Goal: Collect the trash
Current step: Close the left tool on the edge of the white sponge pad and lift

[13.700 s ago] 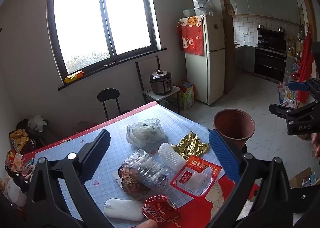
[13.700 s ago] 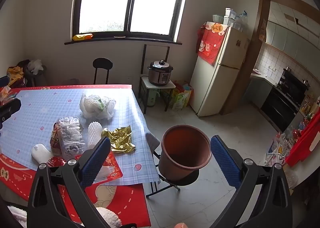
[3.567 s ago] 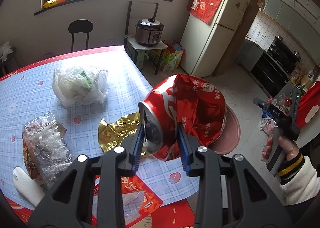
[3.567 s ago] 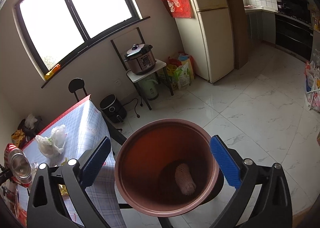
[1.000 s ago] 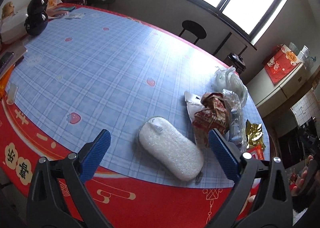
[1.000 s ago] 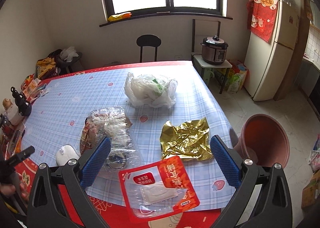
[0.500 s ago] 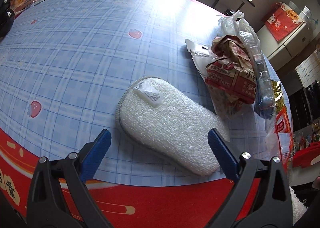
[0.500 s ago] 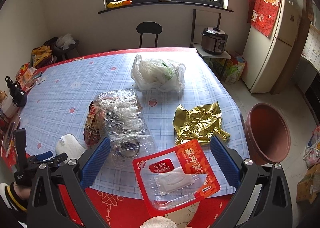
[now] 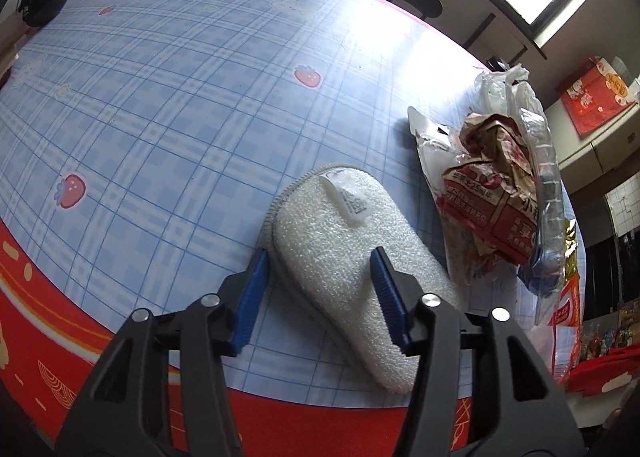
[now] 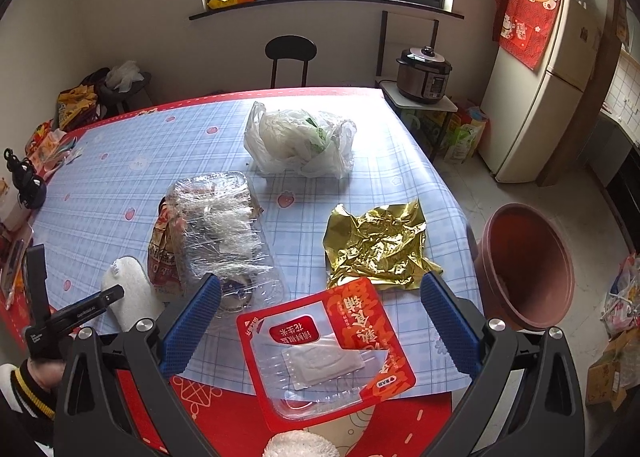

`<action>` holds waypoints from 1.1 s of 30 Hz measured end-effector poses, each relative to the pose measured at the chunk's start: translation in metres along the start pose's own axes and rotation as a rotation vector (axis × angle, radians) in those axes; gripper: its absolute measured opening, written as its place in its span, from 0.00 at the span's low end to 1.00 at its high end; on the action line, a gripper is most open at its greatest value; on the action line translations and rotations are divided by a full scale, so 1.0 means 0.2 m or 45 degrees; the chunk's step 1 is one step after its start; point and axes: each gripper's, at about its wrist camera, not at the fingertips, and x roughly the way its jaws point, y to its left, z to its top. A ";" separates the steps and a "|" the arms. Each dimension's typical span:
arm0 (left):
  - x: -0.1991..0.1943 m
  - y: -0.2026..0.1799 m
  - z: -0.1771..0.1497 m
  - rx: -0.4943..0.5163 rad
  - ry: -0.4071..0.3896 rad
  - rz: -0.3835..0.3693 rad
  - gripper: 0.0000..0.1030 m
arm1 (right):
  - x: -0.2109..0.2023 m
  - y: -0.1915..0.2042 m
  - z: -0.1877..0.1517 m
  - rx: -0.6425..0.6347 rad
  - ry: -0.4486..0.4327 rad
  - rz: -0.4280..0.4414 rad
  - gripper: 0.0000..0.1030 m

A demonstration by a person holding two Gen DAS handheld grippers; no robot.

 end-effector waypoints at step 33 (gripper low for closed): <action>-0.30 -0.43 0.01 0.362 -0.108 -0.223 0.15 | 0.33 -0.19 -0.17 0.105 0.279 0.096 0.95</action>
